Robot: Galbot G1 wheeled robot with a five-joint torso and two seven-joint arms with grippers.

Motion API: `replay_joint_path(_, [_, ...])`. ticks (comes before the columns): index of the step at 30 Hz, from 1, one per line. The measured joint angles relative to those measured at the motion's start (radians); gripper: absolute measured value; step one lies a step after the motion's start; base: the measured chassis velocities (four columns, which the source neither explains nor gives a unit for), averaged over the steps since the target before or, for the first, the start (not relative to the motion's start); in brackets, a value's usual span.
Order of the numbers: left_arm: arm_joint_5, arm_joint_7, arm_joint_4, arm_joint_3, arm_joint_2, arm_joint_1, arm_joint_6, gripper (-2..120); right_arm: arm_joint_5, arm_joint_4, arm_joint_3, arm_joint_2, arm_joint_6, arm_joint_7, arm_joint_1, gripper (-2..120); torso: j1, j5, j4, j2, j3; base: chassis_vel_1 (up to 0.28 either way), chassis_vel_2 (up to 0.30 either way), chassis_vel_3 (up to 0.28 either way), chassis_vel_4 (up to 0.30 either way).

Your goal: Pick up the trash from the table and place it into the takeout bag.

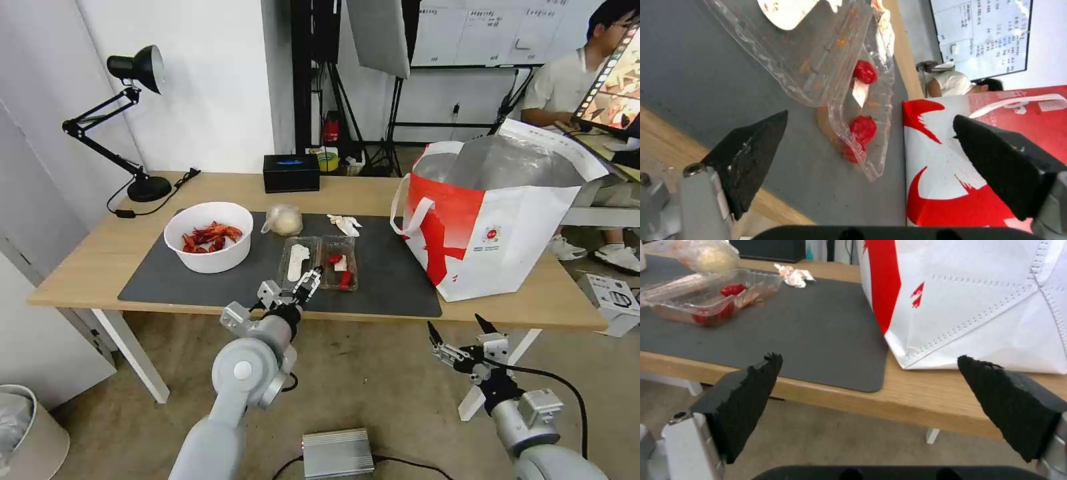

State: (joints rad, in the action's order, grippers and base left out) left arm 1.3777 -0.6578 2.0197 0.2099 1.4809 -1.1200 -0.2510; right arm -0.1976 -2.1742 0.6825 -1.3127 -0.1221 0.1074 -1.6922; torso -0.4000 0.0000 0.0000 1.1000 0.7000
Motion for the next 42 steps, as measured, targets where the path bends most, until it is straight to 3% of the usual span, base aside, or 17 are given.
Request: replay_joint_path(42, [-0.001, -0.025, -0.069, -0.005, 0.033, 0.055, 0.015, 100, 0.005, 0.029, -0.002, -0.014, 0.009, -0.003, 0.008, 100, 0.0, 0.0, 0.0, 0.0, 0.0, 0.0, 0.0, 0.0, 0.0])
